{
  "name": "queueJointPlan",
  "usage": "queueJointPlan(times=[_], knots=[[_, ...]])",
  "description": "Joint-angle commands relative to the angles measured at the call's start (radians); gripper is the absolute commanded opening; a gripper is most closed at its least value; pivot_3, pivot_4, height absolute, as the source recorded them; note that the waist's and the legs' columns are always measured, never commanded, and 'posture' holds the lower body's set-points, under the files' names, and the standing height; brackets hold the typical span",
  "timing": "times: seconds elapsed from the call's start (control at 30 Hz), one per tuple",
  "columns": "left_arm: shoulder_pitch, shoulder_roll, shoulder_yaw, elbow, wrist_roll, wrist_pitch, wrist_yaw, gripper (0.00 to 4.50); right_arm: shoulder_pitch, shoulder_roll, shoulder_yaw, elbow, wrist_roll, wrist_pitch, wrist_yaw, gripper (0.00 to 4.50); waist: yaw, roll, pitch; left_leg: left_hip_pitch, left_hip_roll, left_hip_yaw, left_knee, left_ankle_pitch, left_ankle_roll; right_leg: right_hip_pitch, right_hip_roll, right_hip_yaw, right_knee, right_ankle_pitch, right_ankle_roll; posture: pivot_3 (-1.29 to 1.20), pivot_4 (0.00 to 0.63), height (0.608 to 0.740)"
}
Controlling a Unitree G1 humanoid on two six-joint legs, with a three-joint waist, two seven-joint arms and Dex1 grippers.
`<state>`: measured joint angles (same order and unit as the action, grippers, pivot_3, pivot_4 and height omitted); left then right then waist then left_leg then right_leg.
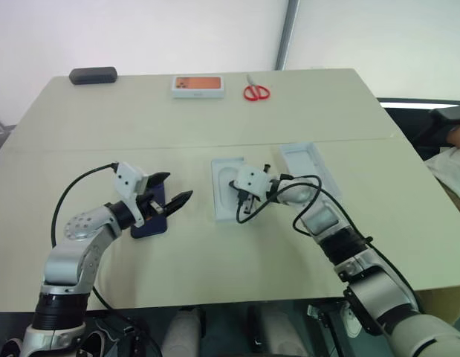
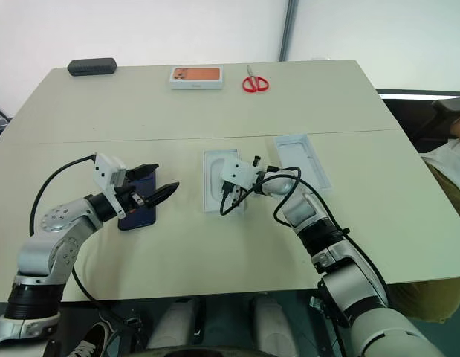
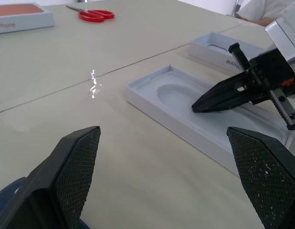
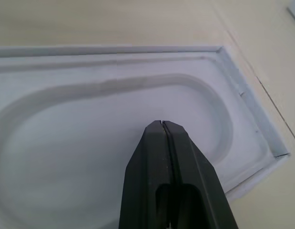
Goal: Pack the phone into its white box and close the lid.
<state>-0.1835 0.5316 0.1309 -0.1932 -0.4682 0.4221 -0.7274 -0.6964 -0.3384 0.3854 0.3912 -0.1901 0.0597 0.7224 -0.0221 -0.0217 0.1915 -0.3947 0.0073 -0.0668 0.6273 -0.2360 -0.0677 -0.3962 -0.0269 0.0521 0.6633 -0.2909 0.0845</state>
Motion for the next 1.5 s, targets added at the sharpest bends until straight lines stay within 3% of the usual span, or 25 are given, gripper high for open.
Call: queueJointPlan(times=[0.03,0.3,0.43,0.63,1.07,1.5], knots=[[0.013,0.012,0.007,-0.035,-0.006,0.003,-0.006,4.5,-0.012,0.025,-0.031,-0.064,0.045,0.031,0.027,0.01,-0.001,0.0,0.0,0.0,0.0,0.0,0.0,0.0,0.0,0.0,0.0,0.0,0.0,0.0,0.0,0.0,0.15,0.74],[0.018,0.041,0.093,-0.033,-0.096,0.153,0.029,4.5,-0.025,0.066,-0.128,-0.116,0.145,0.083,0.017,0.01,-0.001,0.0,0.0,0.0,0.001,0.0,0.0,0.0,0.0,0.0,0.0,0.0,0.0,0.0,0.0,0.0,0.15,0.74],[0.01,0.108,0.24,0.019,-0.278,0.383,0.032,4.5,-0.022,0.101,-0.156,-0.208,0.211,0.148,0.03,0.01,-0.018,0.0,0.0,0.0,0.002,-0.001,-0.001,0.0,0.0,-0.001,0.0,0.0,0.001,0.0,0.0,0.0,0.15,0.74],[-0.053,0.155,0.396,0.17,-0.374,0.543,0.118,4.5,-0.039,0.162,-0.069,-0.236,0.175,0.183,0.03,0.01,-0.025,0.0,0.0,0.001,0.002,-0.001,0.0,0.0,0.0,-0.001,0.001,-0.001,0.001,0.0,0.0,0.0,0.15,0.74],[0.04,0.167,0.38,0.178,-0.32,0.578,0.189,4.5,-0.179,0.405,0.157,0.093,0.008,0.094,-0.014,0.01,-0.023,0.0,0.0,0.0,0.002,-0.004,-0.002,0.0,0.0,-0.002,-0.002,0.0,0.001,0.001,-0.001,0.0,0.15,0.74],[0.026,0.084,0.405,0.159,-0.406,0.803,0.324,4.5,-0.216,0.426,0.189,0.21,-0.095,0.056,-0.022,0.01,-0.024,0.0,0.0,0.003,0.002,-0.006,-0.004,0.001,-0.002,-0.001,-0.002,0.0,0.002,0.001,-0.002,0.0,0.15,0.74]])
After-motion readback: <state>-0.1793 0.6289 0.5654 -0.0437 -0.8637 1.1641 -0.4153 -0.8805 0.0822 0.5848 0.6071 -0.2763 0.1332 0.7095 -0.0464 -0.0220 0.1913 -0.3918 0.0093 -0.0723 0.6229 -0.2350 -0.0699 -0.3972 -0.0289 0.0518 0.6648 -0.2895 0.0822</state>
